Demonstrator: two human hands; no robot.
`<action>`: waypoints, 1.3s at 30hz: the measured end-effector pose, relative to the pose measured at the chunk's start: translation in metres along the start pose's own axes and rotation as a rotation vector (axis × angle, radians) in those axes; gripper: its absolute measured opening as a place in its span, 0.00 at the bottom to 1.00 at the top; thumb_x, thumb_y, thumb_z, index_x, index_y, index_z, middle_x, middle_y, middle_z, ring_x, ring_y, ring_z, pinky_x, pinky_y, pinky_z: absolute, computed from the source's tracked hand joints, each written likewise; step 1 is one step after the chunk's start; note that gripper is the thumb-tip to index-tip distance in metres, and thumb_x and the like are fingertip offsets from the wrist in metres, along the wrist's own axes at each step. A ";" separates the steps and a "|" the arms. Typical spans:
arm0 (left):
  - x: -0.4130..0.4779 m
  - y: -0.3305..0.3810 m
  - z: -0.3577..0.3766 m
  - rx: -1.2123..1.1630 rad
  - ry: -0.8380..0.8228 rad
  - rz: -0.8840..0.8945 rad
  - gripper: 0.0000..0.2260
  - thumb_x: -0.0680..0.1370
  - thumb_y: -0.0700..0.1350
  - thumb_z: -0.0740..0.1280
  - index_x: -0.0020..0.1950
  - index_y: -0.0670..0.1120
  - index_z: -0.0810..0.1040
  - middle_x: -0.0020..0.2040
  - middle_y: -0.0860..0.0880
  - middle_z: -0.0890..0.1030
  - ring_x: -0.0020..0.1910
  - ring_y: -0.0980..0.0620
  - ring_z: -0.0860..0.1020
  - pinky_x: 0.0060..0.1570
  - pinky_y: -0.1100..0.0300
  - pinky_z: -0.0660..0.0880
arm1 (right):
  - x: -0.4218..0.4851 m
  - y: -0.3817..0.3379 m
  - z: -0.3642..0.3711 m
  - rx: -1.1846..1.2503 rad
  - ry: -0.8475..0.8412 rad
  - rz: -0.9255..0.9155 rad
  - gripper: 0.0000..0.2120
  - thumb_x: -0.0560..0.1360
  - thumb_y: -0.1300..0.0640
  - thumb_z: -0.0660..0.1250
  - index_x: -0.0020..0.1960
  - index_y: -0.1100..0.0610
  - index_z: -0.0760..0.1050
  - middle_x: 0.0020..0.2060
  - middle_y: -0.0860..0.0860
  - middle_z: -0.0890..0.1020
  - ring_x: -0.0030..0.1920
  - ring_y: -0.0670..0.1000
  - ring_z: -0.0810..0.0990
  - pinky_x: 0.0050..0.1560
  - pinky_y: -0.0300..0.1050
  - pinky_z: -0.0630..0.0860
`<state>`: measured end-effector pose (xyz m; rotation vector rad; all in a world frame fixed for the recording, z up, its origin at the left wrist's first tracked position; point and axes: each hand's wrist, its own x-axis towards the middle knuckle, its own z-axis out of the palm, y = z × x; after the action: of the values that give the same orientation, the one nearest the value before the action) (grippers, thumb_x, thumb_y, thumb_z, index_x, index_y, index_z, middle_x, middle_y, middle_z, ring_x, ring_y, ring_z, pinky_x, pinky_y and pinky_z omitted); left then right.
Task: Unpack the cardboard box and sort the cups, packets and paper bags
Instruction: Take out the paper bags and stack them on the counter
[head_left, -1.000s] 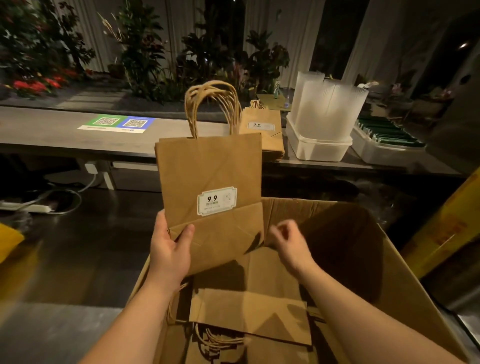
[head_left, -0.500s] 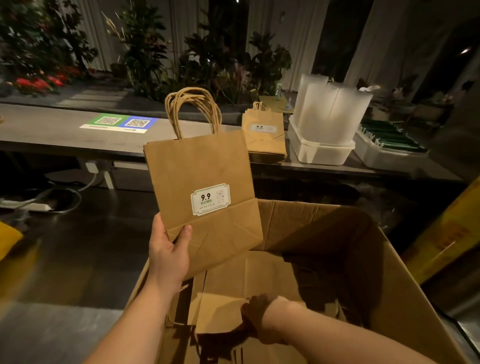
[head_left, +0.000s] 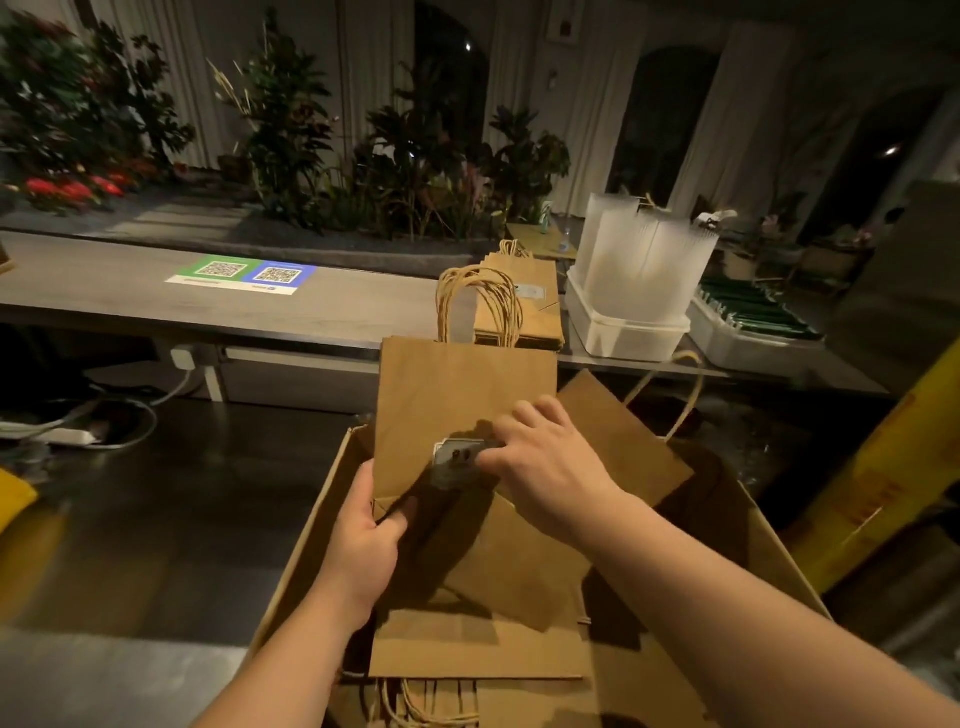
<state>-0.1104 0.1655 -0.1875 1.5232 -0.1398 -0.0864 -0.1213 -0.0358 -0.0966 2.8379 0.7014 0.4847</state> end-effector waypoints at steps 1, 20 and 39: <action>-0.002 0.002 0.002 -0.024 -0.019 -0.017 0.19 0.84 0.40 0.61 0.68 0.63 0.72 0.57 0.58 0.83 0.59 0.53 0.81 0.52 0.56 0.81 | 0.008 -0.002 -0.002 -0.004 -0.045 -0.052 0.08 0.79 0.52 0.67 0.56 0.50 0.82 0.52 0.52 0.81 0.58 0.55 0.76 0.67 0.56 0.67; 0.005 0.017 0.013 -0.509 0.187 -0.225 0.08 0.85 0.47 0.61 0.54 0.53 0.80 0.54 0.45 0.81 0.57 0.43 0.80 0.54 0.46 0.78 | 0.031 -0.030 0.018 0.132 0.483 -0.223 0.17 0.75 0.56 0.73 0.62 0.56 0.75 0.64 0.59 0.78 0.70 0.60 0.71 0.76 0.62 0.63; 0.013 -0.004 -0.006 0.020 0.410 0.170 0.18 0.80 0.37 0.70 0.65 0.53 0.71 0.56 0.57 0.80 0.51 0.68 0.79 0.50 0.62 0.76 | -0.079 -0.019 0.155 0.176 -1.078 0.091 0.22 0.81 0.58 0.66 0.73 0.57 0.69 0.67 0.60 0.75 0.63 0.60 0.78 0.64 0.56 0.79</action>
<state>-0.0964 0.1693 -0.1912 1.5120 0.0585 0.3623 -0.1404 -0.0718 -0.2671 2.6905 0.3767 -1.0746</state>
